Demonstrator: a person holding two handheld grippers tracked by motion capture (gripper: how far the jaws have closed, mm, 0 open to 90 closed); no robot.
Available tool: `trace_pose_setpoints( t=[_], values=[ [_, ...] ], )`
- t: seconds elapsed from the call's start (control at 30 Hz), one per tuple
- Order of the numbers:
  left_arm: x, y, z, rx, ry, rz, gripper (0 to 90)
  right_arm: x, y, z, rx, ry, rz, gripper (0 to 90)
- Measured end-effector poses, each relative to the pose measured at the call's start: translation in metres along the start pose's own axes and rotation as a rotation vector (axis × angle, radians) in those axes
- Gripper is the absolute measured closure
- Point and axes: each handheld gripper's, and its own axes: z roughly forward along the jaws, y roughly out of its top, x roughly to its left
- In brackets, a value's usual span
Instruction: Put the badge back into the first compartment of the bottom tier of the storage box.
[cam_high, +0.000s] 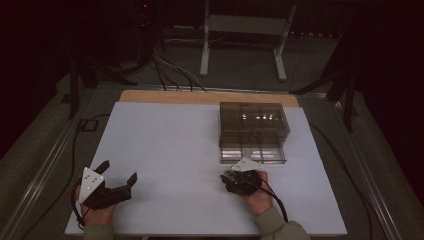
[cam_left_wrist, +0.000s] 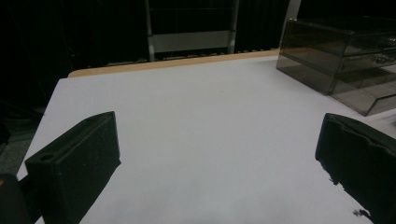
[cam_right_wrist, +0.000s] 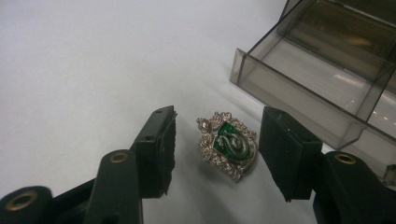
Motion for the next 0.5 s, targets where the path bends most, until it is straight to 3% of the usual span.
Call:
trace_pose_setpoints(
  t=[0.23,0.47,0.5],
  values=[
    [-0.0001,-0.0001,0.0002,0.002,0.0,0.001,0.6,-0.0001,-0.0011,0.0042,0.032,-0.032,-0.013,52.8],
    [-0.0003,-0.0002,0.0004,0.002,0.0,0.001,0.7,-0.0026,-0.0012,0.0036,0.035,-0.034,0.007,59.3],
    [-0.0002,-0.0003,0.0004,0.003,0.0,0.001,0.7,-0.0036,-0.0004,0.001,0.018,-0.021,0.019,65.9]
  ],
)
